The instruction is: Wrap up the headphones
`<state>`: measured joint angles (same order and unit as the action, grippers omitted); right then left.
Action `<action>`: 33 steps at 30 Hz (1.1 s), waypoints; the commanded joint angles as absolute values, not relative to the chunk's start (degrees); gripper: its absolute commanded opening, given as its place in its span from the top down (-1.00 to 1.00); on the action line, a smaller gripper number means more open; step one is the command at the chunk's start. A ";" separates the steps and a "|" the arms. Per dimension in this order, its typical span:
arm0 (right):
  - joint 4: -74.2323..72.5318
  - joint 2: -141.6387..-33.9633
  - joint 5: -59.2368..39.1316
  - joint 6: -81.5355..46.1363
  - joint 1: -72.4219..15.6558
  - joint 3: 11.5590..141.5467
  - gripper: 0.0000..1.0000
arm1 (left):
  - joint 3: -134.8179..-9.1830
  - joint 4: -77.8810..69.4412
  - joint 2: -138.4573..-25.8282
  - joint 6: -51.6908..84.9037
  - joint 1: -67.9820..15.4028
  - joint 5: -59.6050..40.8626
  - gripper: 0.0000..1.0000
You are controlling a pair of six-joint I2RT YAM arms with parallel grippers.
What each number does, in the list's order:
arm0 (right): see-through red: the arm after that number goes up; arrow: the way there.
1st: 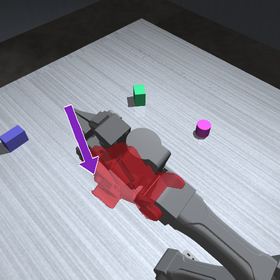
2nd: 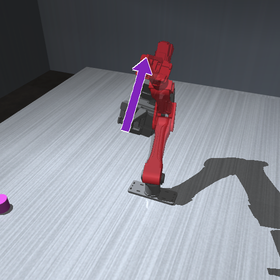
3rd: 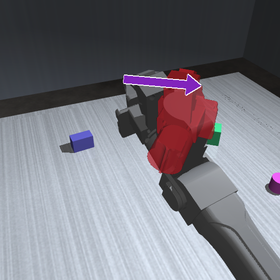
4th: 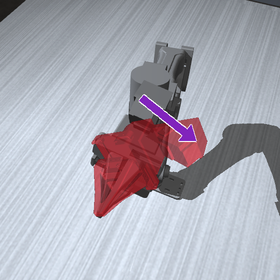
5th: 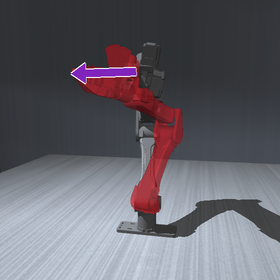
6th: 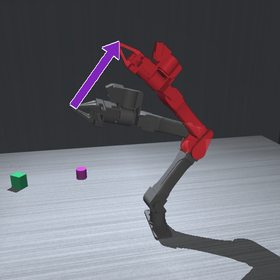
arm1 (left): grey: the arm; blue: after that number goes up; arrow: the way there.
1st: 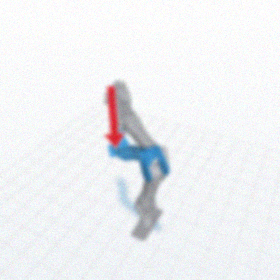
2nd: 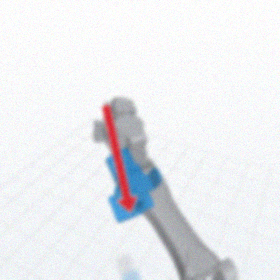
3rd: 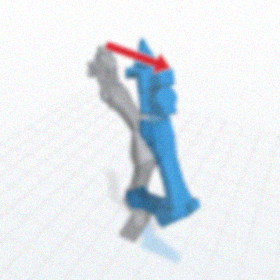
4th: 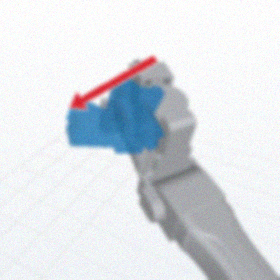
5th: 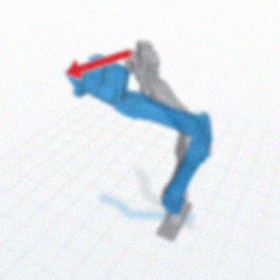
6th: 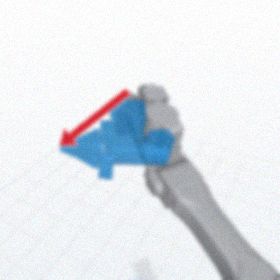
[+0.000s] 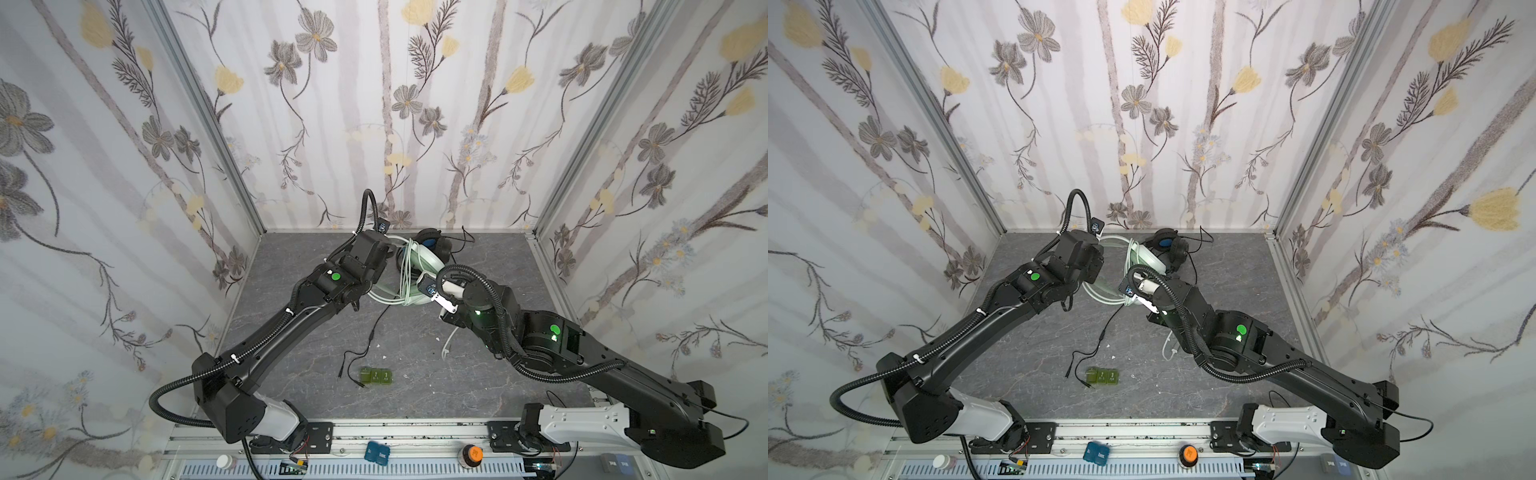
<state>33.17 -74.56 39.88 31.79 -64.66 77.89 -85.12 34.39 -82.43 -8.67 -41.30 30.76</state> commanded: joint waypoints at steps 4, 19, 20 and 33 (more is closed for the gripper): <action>26.65 -76.33 43.90 40.63 -64.28 81.03 0.84 | -84.66 34.36 -80.82 -12.84 -41.48 25.19 1.00; 24.97 -85.76 37.95 44.43 -62.47 92.28 0.84 | -83.67 36.17 -76.01 -17.23 -45.01 17.31 1.00; 24.96 -85.87 37.89 44.24 -62.04 92.29 0.83 | -83.67 36.45 -75.65 -17.23 -45.25 17.11 1.00; 25.66 -82.94 31.25 39.83 -54.39 89.98 0.68 | -85.24 38.60 -73.41 -16.90 -47.09 13.43 1.00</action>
